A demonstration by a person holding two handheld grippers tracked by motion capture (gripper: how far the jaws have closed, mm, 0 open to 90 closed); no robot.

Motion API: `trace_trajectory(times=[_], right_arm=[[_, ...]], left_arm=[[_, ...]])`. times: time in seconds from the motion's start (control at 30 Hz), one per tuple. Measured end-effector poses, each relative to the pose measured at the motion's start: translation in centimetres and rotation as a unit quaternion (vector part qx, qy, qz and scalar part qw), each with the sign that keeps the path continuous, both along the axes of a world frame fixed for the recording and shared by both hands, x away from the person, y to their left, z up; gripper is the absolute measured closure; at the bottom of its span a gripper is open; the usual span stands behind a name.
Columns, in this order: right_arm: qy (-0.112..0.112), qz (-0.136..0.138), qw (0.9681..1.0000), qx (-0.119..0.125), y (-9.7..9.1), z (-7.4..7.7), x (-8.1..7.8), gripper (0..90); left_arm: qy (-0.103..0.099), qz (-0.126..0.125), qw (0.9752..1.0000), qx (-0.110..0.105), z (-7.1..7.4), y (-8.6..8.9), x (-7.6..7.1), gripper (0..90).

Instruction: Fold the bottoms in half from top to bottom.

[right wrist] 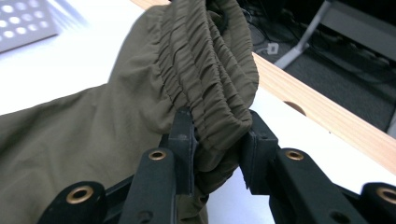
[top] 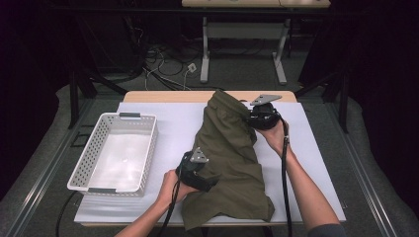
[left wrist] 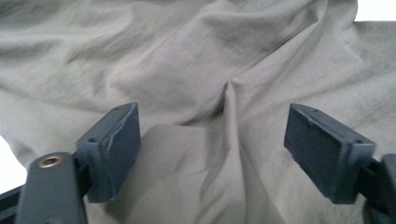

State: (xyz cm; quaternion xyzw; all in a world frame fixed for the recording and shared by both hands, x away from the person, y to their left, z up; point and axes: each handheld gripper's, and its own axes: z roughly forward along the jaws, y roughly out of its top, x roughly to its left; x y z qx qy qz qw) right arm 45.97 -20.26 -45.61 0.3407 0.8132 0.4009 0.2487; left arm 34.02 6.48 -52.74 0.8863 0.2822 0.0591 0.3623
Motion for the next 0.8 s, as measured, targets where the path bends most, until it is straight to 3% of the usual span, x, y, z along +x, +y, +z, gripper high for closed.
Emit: trace_trajectory(times=[0.5, 0.8], right_arm=[[-0.013, 0.077, 0.9969, 0.006, 1.2, -0.2, -3.9, 69.6], [-0.001, 0.130, 0.9914, -0.015, 2.5, -1.4, -6.6, 68.9]], left_arm=[[-0.001, 0.022, 0.9998, 0.000, 0.0, 0.9, 0.3, 14.3], [-0.005, 0.037, 0.9992, 0.010, 0.2, 1.8, 0.0, 9.2]])
